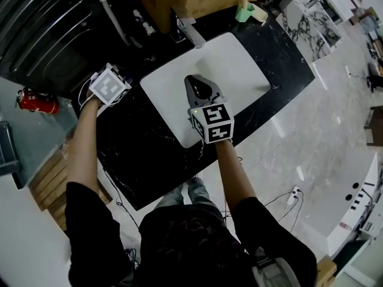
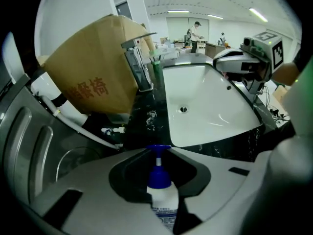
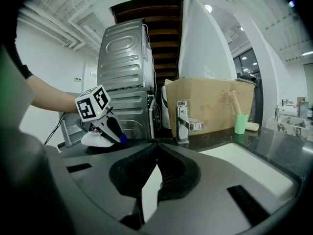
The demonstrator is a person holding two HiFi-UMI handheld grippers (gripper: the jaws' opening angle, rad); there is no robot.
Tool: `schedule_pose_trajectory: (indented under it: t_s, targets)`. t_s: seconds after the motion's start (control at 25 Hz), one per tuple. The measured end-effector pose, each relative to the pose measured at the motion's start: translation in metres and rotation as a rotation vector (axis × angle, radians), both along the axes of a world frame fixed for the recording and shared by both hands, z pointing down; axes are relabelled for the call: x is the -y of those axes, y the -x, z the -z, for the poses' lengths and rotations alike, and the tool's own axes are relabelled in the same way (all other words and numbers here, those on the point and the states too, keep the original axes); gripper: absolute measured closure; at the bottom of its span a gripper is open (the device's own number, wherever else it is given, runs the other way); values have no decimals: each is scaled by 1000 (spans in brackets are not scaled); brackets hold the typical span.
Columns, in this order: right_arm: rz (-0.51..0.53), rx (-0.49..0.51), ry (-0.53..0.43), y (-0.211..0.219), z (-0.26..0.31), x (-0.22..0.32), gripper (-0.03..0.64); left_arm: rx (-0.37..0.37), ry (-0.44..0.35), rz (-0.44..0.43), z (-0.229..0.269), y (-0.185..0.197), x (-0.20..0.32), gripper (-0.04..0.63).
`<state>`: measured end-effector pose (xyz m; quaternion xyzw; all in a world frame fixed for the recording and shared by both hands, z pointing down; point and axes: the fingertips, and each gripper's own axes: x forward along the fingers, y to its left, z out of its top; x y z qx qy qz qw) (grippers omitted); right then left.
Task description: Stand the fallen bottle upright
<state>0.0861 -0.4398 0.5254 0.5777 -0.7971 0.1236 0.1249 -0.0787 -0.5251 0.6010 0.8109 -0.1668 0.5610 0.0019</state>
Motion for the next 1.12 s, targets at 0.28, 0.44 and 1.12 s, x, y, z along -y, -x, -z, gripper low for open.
schedule_pose_trajectory:
  t_s: [0.28, 0.44, 1.12]
  targets:
    - [28, 2, -15, 10, 12, -7, 604, -126, -55, 45, 28, 1, 0, 503]
    - [43, 0, -30, 14, 23, -11, 604, -233, -111, 106, 61, 6, -4, 503]
    - [133, 6, -50, 53, 42, -24, 604, -881, -413, 449, 155, 83, -34, 503]
